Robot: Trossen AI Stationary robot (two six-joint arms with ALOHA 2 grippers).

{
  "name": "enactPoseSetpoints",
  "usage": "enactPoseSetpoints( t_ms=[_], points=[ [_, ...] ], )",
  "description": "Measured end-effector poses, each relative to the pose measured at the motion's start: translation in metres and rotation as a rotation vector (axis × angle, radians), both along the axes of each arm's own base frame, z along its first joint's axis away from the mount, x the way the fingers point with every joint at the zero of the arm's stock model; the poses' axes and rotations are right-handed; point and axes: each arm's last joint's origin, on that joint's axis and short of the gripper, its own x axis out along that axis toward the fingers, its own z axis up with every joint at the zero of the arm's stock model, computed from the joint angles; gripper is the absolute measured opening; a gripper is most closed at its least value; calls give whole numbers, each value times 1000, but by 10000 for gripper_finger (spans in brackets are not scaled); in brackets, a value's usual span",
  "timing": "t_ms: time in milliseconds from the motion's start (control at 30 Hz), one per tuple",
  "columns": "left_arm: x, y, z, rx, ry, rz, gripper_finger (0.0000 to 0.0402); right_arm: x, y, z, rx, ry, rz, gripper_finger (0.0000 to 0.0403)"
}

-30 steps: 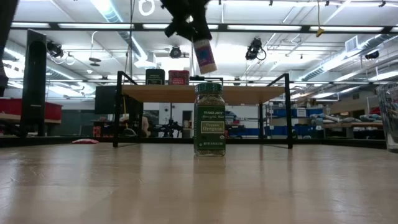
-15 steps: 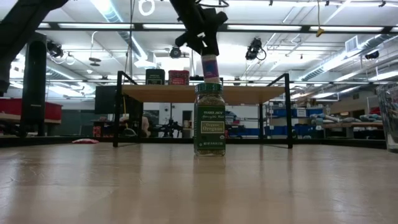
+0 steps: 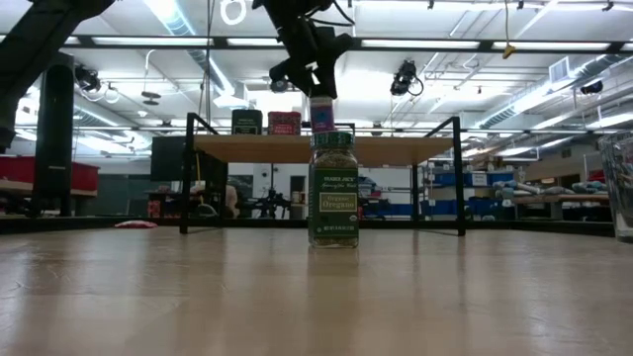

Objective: Shelf spices
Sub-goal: Put the black seasoning bottle on the shelf

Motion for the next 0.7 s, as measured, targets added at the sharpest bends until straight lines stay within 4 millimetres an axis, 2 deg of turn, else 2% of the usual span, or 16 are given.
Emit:
enactPoseSetpoints(
  t_ms=[333,700],
  points=[
    [1,4,-9,-28,32,22,188,0,0,0,0,0,0,39],
    [1,4,-10,-63,23,-8,188,0,0,0,-2,2,0,39]
  ],
)
